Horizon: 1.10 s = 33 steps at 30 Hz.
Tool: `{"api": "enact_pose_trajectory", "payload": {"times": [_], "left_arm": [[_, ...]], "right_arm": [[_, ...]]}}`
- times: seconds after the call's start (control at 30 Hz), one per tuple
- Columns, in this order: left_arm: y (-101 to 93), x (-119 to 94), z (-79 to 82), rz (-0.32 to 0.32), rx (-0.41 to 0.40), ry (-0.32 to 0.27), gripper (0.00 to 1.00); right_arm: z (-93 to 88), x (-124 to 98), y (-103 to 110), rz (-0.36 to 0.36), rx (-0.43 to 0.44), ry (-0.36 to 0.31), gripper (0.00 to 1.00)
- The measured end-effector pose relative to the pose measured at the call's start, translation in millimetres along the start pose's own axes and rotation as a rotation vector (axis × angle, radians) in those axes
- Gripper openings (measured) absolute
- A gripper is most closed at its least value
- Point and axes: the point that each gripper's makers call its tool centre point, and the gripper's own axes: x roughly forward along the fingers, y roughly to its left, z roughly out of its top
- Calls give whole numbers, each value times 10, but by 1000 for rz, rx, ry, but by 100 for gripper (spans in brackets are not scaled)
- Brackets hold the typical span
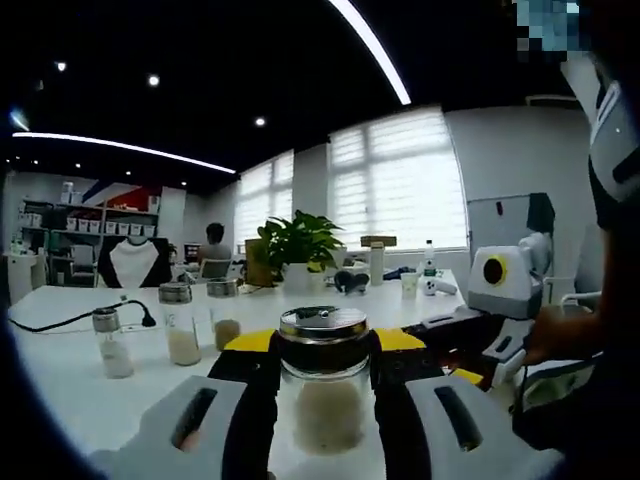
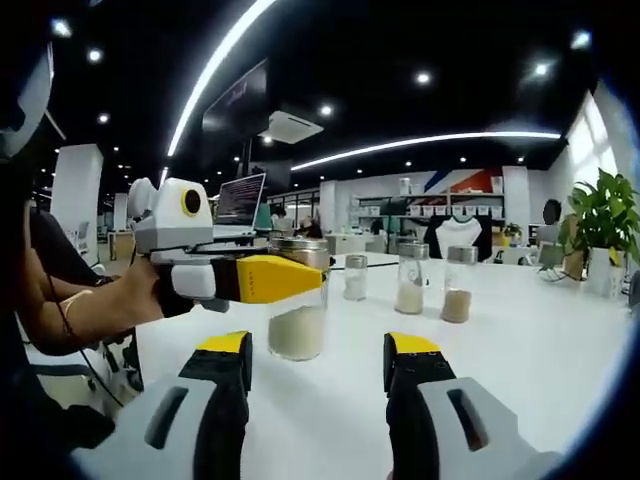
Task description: Rotate the seasoning bottle until the label or dispensing opening points toward the visible target arrow and the bottle remains upright within the marked orientation range
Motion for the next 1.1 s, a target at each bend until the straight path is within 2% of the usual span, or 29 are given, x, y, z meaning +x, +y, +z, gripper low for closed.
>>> {"api": "enact_pose_trajectory", "payload": {"times": [0.47,0.53,0.6,0.7,0.83,1.1], "left_arm": [[-291,74,0,-101,-12,1,37],[-355,80,10,-129,-7,-2,37],[-468,77,7,-191,-5,6,37],[-553,78,68,-226,-27,-24,37],[-581,66,107,-246,-40,-38,37],[-604,56,90,-260,-20,-19,37]], "right_arm": [[-40,72,100,42,-13,20,50],[-41,70,107,44,-11,20,50],[-55,65,111,45,-10,27,50],[-55,49,125,48,-13,28,50],[-41,20,117,43,-15,26,49],[40,-27,148,52,-25,7,46]]}}
